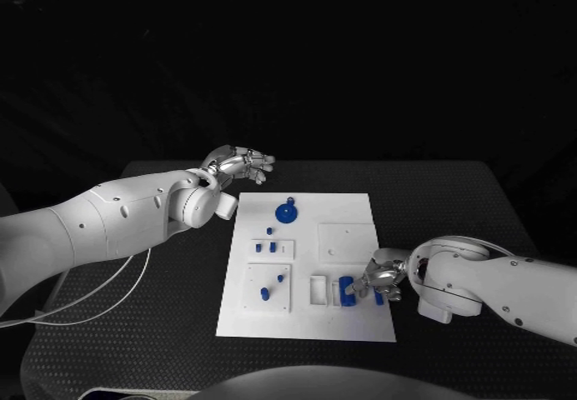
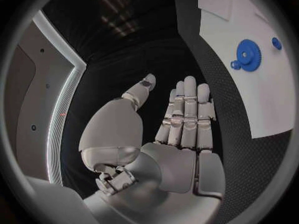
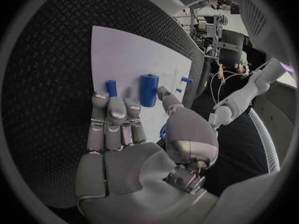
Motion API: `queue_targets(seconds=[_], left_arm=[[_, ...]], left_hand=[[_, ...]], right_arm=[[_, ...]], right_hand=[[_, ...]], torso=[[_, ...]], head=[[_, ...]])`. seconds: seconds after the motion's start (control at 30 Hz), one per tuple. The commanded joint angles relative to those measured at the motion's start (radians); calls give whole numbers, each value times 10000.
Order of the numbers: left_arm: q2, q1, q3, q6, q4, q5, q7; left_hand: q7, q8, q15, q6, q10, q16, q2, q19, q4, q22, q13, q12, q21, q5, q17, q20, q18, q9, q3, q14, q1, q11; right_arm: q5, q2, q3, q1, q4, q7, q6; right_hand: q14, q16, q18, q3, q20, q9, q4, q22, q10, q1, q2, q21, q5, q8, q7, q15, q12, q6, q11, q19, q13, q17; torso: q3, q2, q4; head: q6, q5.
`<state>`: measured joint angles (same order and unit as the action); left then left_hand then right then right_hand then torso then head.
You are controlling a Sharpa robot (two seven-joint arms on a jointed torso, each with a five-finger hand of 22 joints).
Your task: Assemble the parts on the task board
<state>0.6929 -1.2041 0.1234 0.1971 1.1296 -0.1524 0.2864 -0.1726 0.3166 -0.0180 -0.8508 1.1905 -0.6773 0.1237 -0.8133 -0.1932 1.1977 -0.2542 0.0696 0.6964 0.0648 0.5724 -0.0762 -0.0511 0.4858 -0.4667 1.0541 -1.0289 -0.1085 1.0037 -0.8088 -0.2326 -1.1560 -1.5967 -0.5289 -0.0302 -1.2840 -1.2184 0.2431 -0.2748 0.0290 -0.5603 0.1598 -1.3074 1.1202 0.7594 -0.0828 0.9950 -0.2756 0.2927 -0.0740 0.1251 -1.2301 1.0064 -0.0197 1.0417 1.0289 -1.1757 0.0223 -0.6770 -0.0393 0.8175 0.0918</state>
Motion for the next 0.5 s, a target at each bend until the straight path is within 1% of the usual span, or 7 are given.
queue_targets(seconds=[0.03, 0.13, 0.33, 0.4, 0.5], left_arm=[[6, -6, -6, -167, 42, 59, 116], [17, -7, -7, -191, 57, 59, 113], [27, -9, -7, -196, 70, 59, 106], [35, -9, -7, -208, 76, 59, 89], [35, -10, -7, -203, 77, 59, 88]], left_hand=[[17, 17, -32, 39, -18, 58, 30, -21, 49, 12, 12, 57, -47, 38, 12, -13, -96, -6, 25, 62, 98, -68], [12, 11, -32, 52, -17, 62, 31, -21, 49, 16, 12, 58, -50, 38, 19, -13, -97, -10, 27, 64, 99, -68], [10, 8, -32, 57, -17, 65, 27, -22, 50, 18, 12, 58, -52, 39, 24, -13, -97, -12, 27, 65, 99, -68], [8, 7, -32, 61, -17, 67, 26, -23, 51, 20, 12, 58, -53, 38, 27, -13, -97, -13, 28, 65, 101, -68], [6, 6, -32, 64, -17, 69, 24, -24, 54, 22, 12, 59, -54, 38, 31, -13, -97, -14, 29, 67, 105, -68]], right_arm=[[382, 142, -18, 58, 90, -83, -202], [470, 302, -45, 129, 198, -118, -154], [618, 543, -64, 212, 337, -174, 64], [618, 605, -64, 217, 318, -122, 180], [620, 659, -63, 217, 303, -109, 209]], right_hand=[[54, -52, 187, -27, 65, 5, -53, -107, -13, -86, 29, -26, 25, -59, -143, 17, 45, 125, -27, -42, 17, 19], [54, -74, 187, -69, 79, -1, -12, -109, -4, -58, 41, -18, 8, -59, -137, 24, 41, 144, -34, -31, 36, 35], [57, -117, 187, -124, 92, -17, 124, -116, 12, -7, 155, 1, -3, -57, -126, 34, 36, 184, -45, -16, 76, 74], [60, -127, 187, -120, 91, -19, 165, -117, 13, -11, 156, 4, -4, -61, -126, 34, 38, 186, -45, -16, 85, 84], [66, -135, 187, -101, 88, -19, 190, -117, 10, -55, 126, 5, 10, -72, -129, 33, 45, 181, -42, -16, 94, 99]], torso=[[3, 3, -16], [-4, 1, -11], [0, 2, -3], [0, 6, -2], [-1, 7, -6]], head=[[29, 37], [29, 39], [47, 31], [54, 29], [59, 24]])
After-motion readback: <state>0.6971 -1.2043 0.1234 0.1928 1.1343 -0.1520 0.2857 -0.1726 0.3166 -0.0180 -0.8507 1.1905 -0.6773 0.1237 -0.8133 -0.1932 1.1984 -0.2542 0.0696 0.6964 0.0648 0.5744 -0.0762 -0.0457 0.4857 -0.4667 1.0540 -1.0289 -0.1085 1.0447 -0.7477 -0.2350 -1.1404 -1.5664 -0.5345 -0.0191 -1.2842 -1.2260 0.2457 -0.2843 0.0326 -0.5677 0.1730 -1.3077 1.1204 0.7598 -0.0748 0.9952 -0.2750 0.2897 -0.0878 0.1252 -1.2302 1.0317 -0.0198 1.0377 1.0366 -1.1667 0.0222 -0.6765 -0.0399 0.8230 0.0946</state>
